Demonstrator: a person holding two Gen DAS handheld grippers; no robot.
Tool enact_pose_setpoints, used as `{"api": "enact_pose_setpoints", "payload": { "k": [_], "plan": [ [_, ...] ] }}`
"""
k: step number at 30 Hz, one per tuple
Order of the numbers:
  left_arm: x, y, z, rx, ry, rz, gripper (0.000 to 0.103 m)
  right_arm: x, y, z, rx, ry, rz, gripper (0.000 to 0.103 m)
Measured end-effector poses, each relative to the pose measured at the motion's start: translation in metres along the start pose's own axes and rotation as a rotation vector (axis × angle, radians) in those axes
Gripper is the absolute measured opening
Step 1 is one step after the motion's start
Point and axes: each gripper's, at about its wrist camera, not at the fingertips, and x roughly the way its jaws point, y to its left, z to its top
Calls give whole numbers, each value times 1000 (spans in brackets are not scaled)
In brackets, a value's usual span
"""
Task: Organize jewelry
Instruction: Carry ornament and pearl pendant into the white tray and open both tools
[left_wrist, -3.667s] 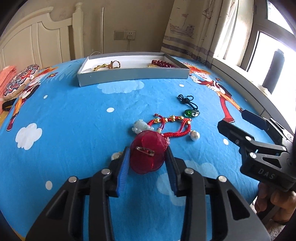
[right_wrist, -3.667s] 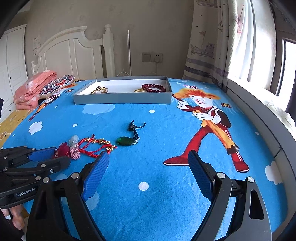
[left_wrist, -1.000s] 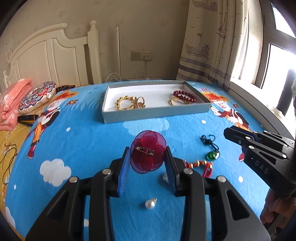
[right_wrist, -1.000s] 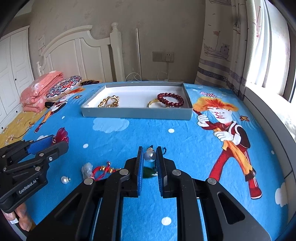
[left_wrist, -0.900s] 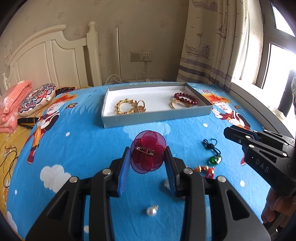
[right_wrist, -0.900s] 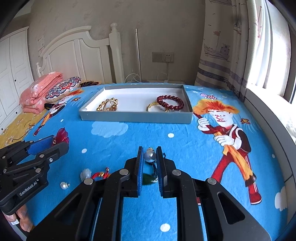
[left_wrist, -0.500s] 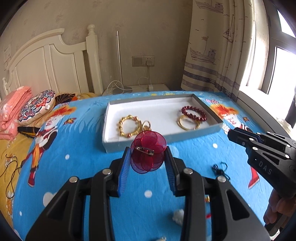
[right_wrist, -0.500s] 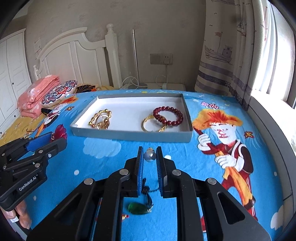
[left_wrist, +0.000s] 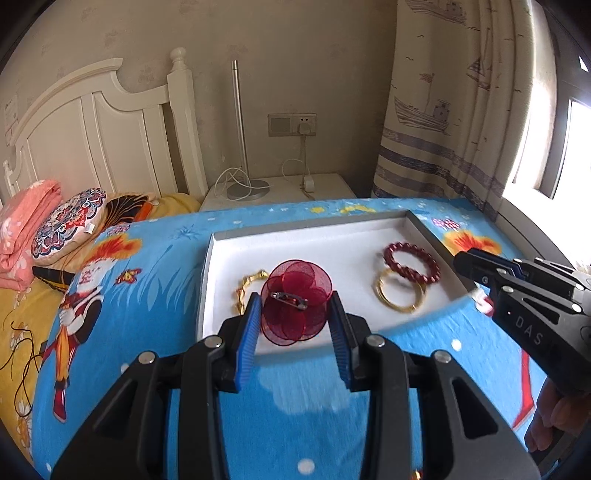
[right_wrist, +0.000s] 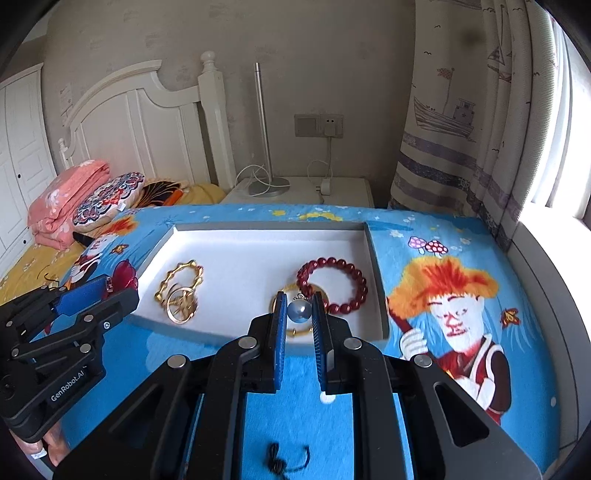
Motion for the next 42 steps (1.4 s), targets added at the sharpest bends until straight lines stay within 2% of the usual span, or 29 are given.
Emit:
{"api": "enact_pose_setpoints", "payload": {
  "k": [9, 18, 29, 36, 37, 40, 42],
  "plan": [
    [46, 8, 24, -36, 13, 15, 35, 44, 1, 21, 6, 1, -19, 15],
    [84, 13, 27, -69, 44, 2, 35, 79, -5, 28, 17, 28, -37, 15],
    [107, 18, 16, -85, 90, -14, 36, 102, -7, 18, 6, 99, -26, 15],
    [110, 19, 12, -95, 99, -22, 36, 105, -9, 15, 6, 101, -45, 16],
    [109, 19, 12, -97, 96, -20, 38, 105, -10, 14, 3, 102, -51, 16],
    [108, 21, 12, -105, 88, -17, 51, 106, -11, 14, 3, 102, -60, 17],
    [108, 21, 12, -102, 85, -15, 51, 106, -12, 14, 7, 102, -62, 18]
  ]
}}
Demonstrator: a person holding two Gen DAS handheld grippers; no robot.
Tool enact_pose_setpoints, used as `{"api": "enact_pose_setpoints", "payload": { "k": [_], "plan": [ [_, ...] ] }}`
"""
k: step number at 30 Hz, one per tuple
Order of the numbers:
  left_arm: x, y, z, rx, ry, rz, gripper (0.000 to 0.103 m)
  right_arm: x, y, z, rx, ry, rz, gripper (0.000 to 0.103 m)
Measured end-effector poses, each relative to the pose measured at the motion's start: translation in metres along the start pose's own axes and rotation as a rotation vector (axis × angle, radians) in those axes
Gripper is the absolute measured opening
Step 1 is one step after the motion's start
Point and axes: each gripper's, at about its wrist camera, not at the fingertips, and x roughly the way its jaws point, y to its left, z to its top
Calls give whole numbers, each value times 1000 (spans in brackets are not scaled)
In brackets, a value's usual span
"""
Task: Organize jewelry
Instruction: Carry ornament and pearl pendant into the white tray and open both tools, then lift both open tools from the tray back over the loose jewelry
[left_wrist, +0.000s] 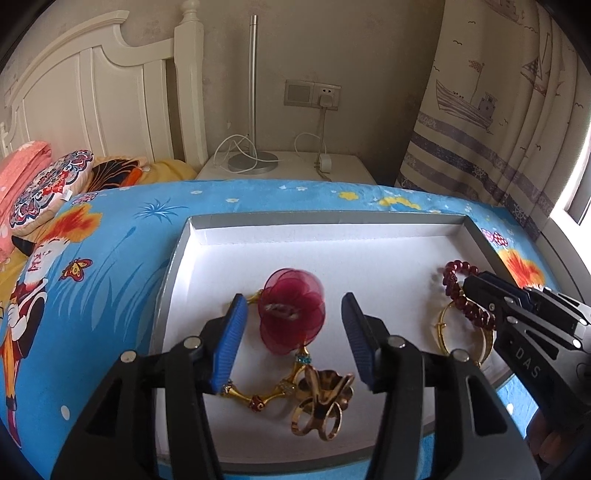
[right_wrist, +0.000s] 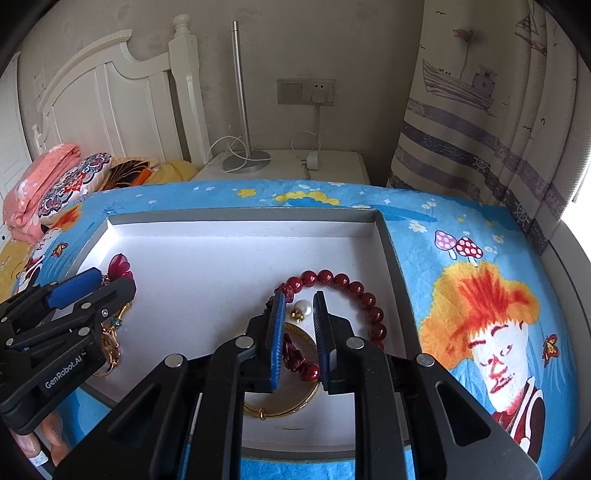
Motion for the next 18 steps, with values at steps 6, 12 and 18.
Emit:
{"api": "enact_pose_setpoints", "payload": {
  "k": [6, 12, 18],
  "plan": [
    [-3, 0, 1, -4, -8, 0, 52, -6, 3, 0, -10, -31, 3, 57],
    [-22, 2, 5, -19, -54, 9, 53, -20, 2, 2, -8, -72, -3, 58],
    [-56, -4, 1, -7, -100, 22, 54, -63, 7, 2, -35, -159, 1, 65]
  ]
}}
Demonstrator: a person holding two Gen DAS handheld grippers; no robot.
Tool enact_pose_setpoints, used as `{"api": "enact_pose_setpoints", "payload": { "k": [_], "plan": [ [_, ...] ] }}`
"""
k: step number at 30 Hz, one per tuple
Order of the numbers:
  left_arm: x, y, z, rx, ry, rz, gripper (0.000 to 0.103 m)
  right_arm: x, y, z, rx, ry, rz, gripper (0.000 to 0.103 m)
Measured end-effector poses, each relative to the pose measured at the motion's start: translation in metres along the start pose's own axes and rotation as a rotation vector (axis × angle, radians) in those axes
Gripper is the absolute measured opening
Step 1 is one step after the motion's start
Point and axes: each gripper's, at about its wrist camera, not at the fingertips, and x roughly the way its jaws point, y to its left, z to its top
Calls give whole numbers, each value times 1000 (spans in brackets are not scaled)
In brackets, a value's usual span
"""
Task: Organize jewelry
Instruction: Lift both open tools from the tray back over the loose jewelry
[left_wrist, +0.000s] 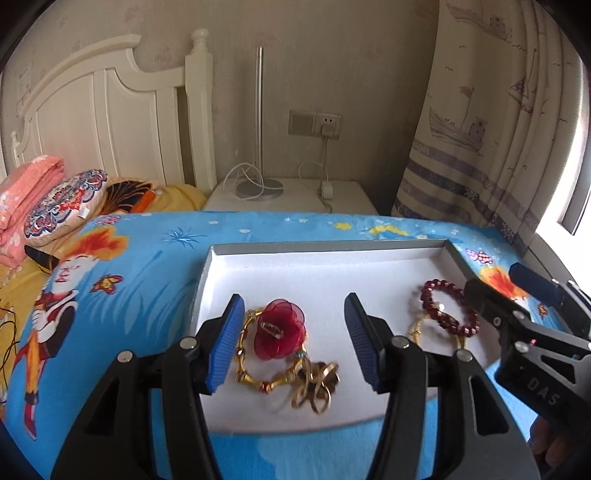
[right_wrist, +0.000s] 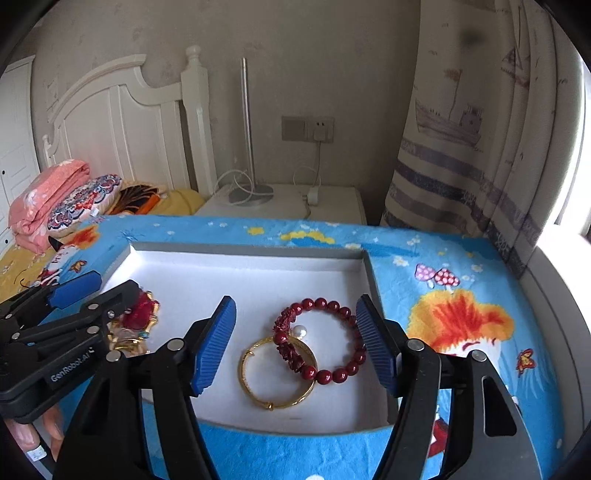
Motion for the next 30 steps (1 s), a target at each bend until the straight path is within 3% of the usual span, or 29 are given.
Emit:
{"api": "enact_pose_setpoints", "payload": {
  "k": [7, 16, 30],
  "plan": [
    [-46, 10, -26, -16, -22, 20, 54, -46, -8, -18, 25, -48, -1, 70],
    [-102, 13, -65, -19, -34, 26, 54, -83, -7, -65, 36, -22, 5, 70],
    [-165, 7, -151, 2, 38, -8, 54, -155, -3, -145, 46, 10, 20, 74]
  ]
}}
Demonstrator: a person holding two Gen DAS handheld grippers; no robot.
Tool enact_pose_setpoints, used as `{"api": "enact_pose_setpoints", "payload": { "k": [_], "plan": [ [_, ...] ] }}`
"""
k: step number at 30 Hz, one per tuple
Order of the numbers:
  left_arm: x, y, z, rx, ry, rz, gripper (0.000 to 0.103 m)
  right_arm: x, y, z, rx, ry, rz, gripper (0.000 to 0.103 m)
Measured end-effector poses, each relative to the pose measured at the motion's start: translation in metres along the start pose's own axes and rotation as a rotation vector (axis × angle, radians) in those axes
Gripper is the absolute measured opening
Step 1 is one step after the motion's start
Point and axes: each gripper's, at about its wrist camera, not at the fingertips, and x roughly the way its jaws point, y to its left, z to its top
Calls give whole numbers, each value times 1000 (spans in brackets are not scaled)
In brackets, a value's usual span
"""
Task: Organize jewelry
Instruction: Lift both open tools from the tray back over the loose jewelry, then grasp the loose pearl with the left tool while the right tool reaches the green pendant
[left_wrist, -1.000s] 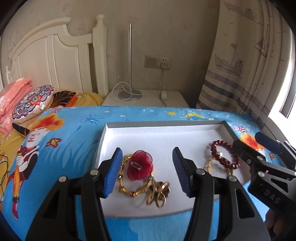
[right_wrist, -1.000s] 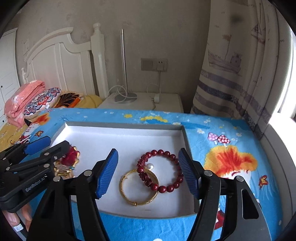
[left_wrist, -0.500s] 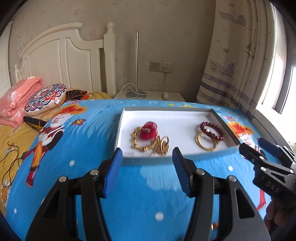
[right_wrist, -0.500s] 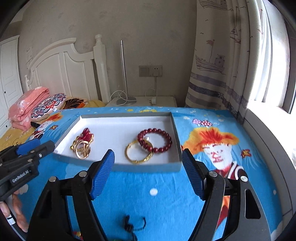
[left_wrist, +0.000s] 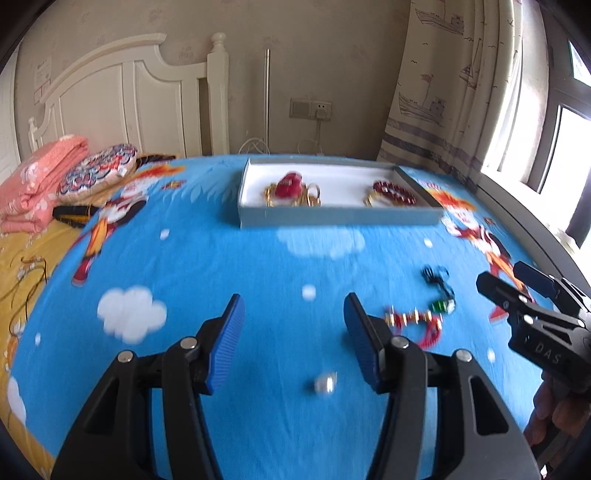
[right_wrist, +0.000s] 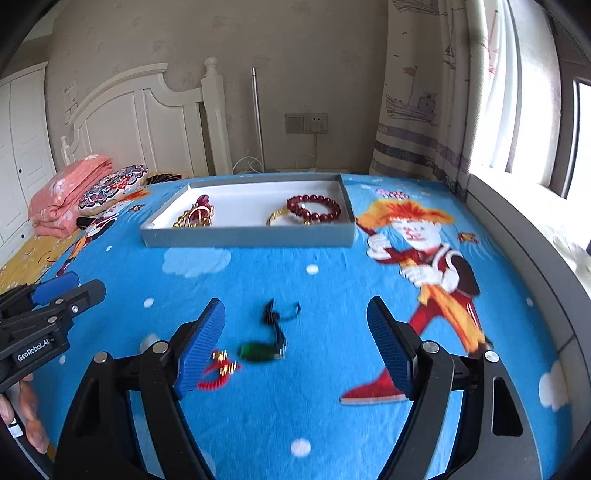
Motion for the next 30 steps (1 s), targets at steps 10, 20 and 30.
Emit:
{"api": "enact_pose_setpoints", "payload": {
  "k": [10, 20, 30],
  "plan": [
    [11, -3, -46, 6, 90, -36, 33, -12, 5, -21, -40, -14, -9, 74],
    [18, -11, -44, 49, 76, -44, 25, -6, 12, -19, -74, 8, -10, 74],
    [21, -21, -46, 124, 42, -18, 14, 1, 10, -16, -63, 25, 0, 74]
  ]
}}
